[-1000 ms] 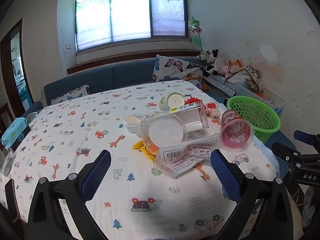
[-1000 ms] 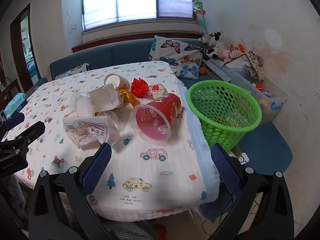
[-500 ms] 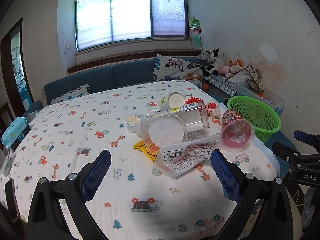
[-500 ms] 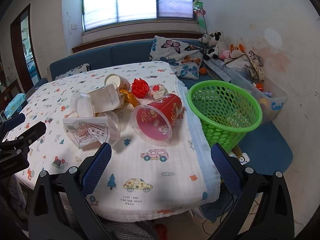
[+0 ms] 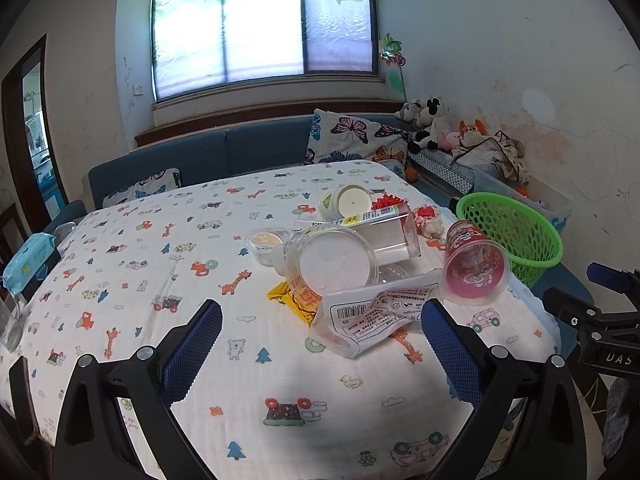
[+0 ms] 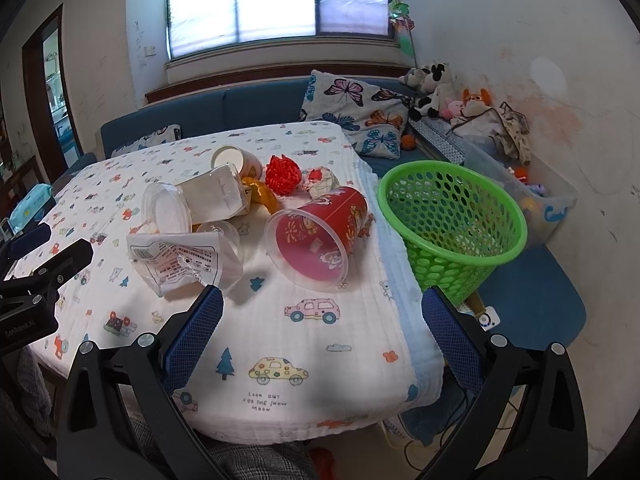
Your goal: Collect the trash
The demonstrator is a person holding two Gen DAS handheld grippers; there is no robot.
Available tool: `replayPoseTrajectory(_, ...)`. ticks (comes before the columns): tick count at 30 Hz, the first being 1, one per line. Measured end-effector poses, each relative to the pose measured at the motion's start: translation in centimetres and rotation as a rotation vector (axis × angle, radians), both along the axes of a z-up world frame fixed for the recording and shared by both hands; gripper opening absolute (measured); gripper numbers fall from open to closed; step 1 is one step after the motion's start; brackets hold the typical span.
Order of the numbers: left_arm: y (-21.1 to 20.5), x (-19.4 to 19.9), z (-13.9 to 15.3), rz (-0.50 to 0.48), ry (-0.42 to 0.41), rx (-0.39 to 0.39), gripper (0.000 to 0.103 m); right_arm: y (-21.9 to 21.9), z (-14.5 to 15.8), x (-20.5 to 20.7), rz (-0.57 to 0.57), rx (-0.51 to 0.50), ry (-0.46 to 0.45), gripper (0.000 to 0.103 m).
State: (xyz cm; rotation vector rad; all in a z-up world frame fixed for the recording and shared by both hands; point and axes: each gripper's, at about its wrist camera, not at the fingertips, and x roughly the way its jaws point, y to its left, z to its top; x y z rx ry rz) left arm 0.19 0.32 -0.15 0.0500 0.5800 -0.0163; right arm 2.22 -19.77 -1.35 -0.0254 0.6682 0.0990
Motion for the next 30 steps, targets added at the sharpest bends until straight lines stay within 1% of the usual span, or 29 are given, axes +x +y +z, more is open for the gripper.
replayPoseTrajectory(19, 0.3, 0.5, -0.1, 0.001, 0.0, 0.003, 0.097, 0.2, -0.2, 0.4, 0.005, 0.002, 0.006, 0.099)
replayPoseTrajectory(30, 0.6, 1.4, -0.3, 0.003, 0.005, 0.009, 0.097, 0.3, -0.6, 1.5, 0.011, -0.001, 0.02, 0.099)
